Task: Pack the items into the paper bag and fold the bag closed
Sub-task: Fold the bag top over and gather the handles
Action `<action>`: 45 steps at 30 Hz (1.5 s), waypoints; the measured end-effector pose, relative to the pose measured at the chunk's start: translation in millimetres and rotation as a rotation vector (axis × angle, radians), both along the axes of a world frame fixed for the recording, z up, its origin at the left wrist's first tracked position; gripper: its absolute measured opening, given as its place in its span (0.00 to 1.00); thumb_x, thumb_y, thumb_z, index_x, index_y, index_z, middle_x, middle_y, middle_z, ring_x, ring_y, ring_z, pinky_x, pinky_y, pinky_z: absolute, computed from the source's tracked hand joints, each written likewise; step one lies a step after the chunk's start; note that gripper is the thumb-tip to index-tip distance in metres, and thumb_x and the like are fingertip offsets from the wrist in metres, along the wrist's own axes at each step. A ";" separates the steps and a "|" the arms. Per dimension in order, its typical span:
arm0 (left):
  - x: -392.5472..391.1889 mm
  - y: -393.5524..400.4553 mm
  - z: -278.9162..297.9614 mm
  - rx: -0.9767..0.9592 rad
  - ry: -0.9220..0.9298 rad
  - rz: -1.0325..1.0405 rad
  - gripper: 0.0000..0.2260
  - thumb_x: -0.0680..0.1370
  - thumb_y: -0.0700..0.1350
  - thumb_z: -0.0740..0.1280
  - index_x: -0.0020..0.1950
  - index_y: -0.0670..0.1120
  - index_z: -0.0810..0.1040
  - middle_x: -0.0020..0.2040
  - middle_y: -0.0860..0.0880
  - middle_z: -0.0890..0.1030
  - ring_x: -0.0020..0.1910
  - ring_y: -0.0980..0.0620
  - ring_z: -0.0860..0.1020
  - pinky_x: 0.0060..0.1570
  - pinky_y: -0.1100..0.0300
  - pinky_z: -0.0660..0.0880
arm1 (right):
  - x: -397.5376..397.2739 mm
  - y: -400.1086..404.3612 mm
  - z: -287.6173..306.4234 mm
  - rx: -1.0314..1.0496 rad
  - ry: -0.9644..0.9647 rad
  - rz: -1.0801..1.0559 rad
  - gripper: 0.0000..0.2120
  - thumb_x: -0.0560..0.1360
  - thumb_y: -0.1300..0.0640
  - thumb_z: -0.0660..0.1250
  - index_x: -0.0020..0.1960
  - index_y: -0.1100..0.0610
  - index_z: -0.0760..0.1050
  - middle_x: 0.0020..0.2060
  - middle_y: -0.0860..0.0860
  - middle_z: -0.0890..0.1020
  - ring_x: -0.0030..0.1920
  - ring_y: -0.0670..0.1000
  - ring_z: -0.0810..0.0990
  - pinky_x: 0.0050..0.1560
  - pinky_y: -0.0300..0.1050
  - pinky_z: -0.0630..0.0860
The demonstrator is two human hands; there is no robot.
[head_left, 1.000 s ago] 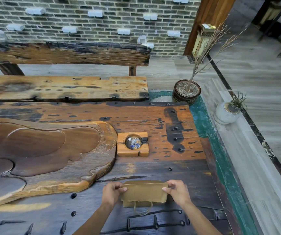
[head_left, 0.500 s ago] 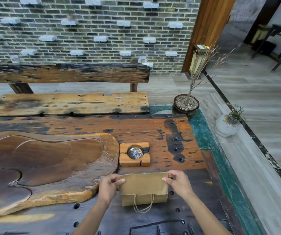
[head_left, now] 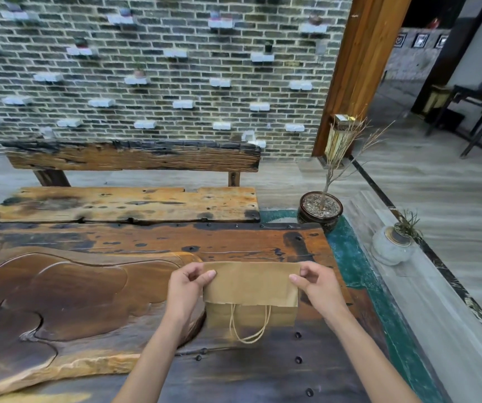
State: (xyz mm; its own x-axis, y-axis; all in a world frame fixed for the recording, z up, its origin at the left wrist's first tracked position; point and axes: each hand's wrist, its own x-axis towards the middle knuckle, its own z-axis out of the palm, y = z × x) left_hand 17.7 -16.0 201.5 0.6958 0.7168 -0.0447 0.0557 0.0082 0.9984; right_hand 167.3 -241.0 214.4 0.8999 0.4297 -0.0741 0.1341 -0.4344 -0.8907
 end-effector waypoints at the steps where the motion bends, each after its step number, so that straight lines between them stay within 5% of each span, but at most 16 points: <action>1: 1.6 2.5 8.6 0.015 -0.020 0.012 0.09 0.73 0.35 0.72 0.35 0.41 0.76 0.34 0.49 0.73 0.35 0.53 0.70 0.39 0.59 0.67 | 1.8 2.3 10.6 0.032 -0.014 -0.010 0.12 0.73 0.62 0.73 0.36 0.51 0.73 0.35 0.47 0.75 0.39 0.47 0.76 0.45 0.43 0.71; 3: 5.7 7.3 25.3 0.050 -0.055 0.033 0.11 0.73 0.36 0.73 0.35 0.44 0.73 0.33 0.50 0.70 0.34 0.53 0.67 0.37 0.60 0.65 | 4.3 6.8 31.3 0.092 -0.026 -0.034 0.06 0.73 0.62 0.73 0.45 0.53 0.79 0.39 0.47 0.78 0.43 0.48 0.79 0.51 0.43 0.74; 6: 10.8 11.7 53.3 0.129 -0.096 0.060 0.09 0.74 0.37 0.73 0.36 0.43 0.75 0.31 0.55 0.71 0.34 0.54 0.68 0.37 0.59 0.65 | 5.1 12.6 62.4 0.170 -0.064 -0.064 0.11 0.74 0.63 0.73 0.55 0.56 0.80 0.43 0.47 0.81 0.45 0.45 0.79 0.54 0.42 0.73; 12: 15.3 12.4 115.9 0.214 -0.208 0.106 0.06 0.74 0.34 0.71 0.39 0.35 0.77 0.28 0.57 0.72 0.31 0.61 0.70 0.28 0.76 0.66 | 2.2 21.6 125.1 0.290 -0.208 -0.036 0.11 0.74 0.66 0.71 0.48 0.51 0.78 0.38 0.44 0.79 0.40 0.42 0.77 0.48 0.36 0.73; 16: 15.3 23.1 148.5 0.238 -0.253 0.066 0.10 0.74 0.36 0.71 0.36 0.48 0.78 0.29 0.59 0.77 0.34 0.59 0.74 0.37 0.66 0.71 | 0.2 25.3 158.1 0.341 -0.270 -0.004 0.15 0.76 0.66 0.70 0.43 0.45 0.76 0.39 0.46 0.79 0.41 0.43 0.77 0.45 0.35 0.73; 22: 13.6 28.7 185.9 0.324 -0.299 0.057 0.12 0.76 0.38 0.70 0.33 0.47 0.76 0.29 0.59 0.75 0.31 0.60 0.71 0.35 0.64 0.67 | 5.4 33.9 180.5 0.397 -0.304 0.013 0.08 0.78 0.64 0.67 0.48 0.52 0.80 0.41 0.49 0.81 0.44 0.48 0.78 0.47 0.43 0.75; 29: -11.2 34.3 211.6 0.374 -0.349 0.130 0.03 0.76 0.39 0.70 0.43 0.40 0.80 0.42 0.33 0.79 0.41 0.48 0.75 0.43 0.51 0.72 | -1.4 53.8 211.8 0.457 -0.381 0.136 0.10 0.78 0.66 0.65 0.44 0.53 0.80 0.39 0.52 0.80 0.42 0.49 0.76 0.47 0.45 0.74; 37: -76.3 33.2 215.0 0.377 -0.298 0.350 0.09 0.76 0.37 0.70 0.37 0.48 0.80 0.33 0.51 0.78 0.36 0.53 0.74 0.38 0.56 0.71 | -27.4 90.3 214.2 0.499 -0.315 0.349 0.12 0.78 0.66 0.66 0.43 0.51 0.80 0.40 0.51 0.83 0.41 0.47 0.79 0.48 0.47 0.77; 42: -122.6 28.9 207.7 0.394 -0.264 0.486 0.02 0.75 0.40 0.71 0.43 0.43 0.82 0.39 0.36 0.81 0.39 0.47 0.76 0.41 0.50 0.73 | -52.7 112.3 211.7 0.518 -0.267 0.488 0.12 0.78 0.67 0.66 0.44 0.51 0.81 0.38 0.47 0.82 0.38 0.41 0.78 0.45 0.41 0.76; 45: -153.5 22.3 203.9 0.382 -0.252 0.589 0.04 0.75 0.39 0.71 0.39 0.43 0.81 0.34 0.46 0.79 0.37 0.52 0.74 0.39 0.55 0.71 | -71.3 126.6 211.7 0.521 -0.227 0.597 0.13 0.78 0.67 0.67 0.43 0.50 0.81 0.39 0.49 0.84 0.36 0.37 0.79 0.41 0.38 0.79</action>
State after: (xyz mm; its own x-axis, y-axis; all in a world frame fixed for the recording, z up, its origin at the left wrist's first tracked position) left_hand -135.8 6.3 405.4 0.1481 0.9080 0.3920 -0.0814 -0.3838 0.9198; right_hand 96.0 -114.4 426.1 0.4782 0.7696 0.4232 0.4124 0.2287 -0.8818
